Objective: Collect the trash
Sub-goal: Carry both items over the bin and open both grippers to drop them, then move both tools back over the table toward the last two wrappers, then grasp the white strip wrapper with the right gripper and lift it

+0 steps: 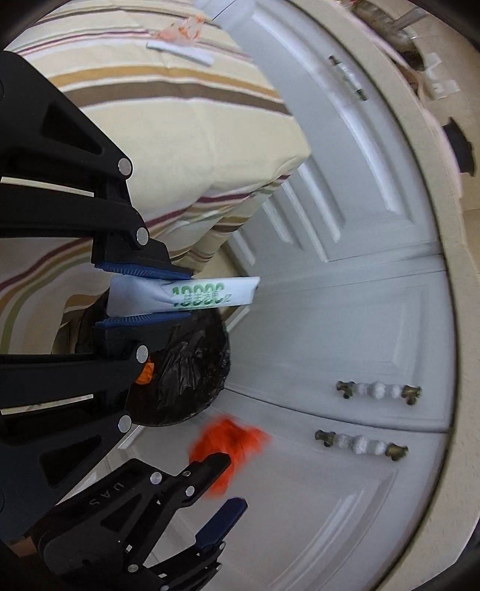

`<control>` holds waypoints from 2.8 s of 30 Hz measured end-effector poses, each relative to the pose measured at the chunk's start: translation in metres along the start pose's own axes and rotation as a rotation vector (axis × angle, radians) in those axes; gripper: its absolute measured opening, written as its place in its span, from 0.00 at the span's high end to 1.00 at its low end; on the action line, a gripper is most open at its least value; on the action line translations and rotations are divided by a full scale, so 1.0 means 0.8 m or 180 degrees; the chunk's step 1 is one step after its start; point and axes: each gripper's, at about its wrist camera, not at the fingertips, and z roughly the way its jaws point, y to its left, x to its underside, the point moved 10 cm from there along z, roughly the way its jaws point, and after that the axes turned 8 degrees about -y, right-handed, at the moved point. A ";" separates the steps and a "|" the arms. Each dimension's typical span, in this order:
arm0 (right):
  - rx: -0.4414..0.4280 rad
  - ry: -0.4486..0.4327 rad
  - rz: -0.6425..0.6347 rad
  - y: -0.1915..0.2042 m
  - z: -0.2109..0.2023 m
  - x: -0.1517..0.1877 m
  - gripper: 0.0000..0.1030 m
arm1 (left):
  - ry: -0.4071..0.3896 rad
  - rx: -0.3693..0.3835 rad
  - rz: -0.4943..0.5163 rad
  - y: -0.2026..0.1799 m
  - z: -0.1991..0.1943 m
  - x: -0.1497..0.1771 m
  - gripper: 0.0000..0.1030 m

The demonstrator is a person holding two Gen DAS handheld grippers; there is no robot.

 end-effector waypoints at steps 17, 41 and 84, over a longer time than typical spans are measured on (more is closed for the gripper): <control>-0.0163 -0.0079 0.0054 0.044 -0.033 -0.021 0.46 | -0.0225 -0.0167 -0.0226 0.088 -0.060 -0.003 0.62; -0.1125 -0.0193 -0.0546 0.322 -0.092 -0.054 0.44 | -0.0255 -0.1362 -0.1183 0.415 -0.201 0.108 0.61; -0.1387 0.0675 -0.0991 0.493 -0.021 0.008 0.76 | 0.0026 -0.1485 -0.1724 0.537 -0.203 0.205 0.61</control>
